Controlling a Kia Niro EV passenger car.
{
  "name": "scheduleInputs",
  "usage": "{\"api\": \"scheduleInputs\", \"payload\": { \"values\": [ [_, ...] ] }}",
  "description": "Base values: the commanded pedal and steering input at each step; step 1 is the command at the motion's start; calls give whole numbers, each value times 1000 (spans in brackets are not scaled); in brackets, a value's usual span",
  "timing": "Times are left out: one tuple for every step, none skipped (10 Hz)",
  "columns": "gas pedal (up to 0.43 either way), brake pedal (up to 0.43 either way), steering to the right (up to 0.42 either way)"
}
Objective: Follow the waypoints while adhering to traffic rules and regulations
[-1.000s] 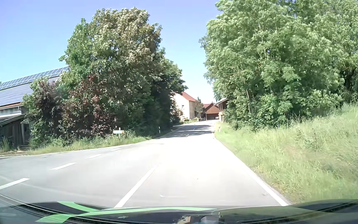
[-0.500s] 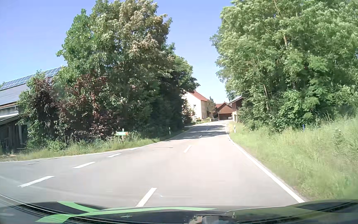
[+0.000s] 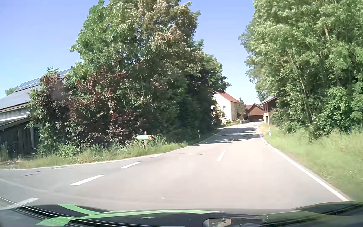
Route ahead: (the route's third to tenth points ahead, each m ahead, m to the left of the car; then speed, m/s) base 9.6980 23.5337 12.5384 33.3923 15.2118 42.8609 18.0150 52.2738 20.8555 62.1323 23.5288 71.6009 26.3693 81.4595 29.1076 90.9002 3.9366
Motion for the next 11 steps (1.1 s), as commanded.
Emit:
{"api": "scheduleInputs", "payload": {
  "values": [
    [0, 0, -332],
    [0, 0, -351],
    [0, 0, -374],
    [28, 0, -389],
    [59, 0, -407],
    [79, 0, -434],
    [79, 0, -464],
    [87, 0, -496],
    [87, 0, -515],
    [87, 0, -533],
    [87, 0, -543]
  ]
}}
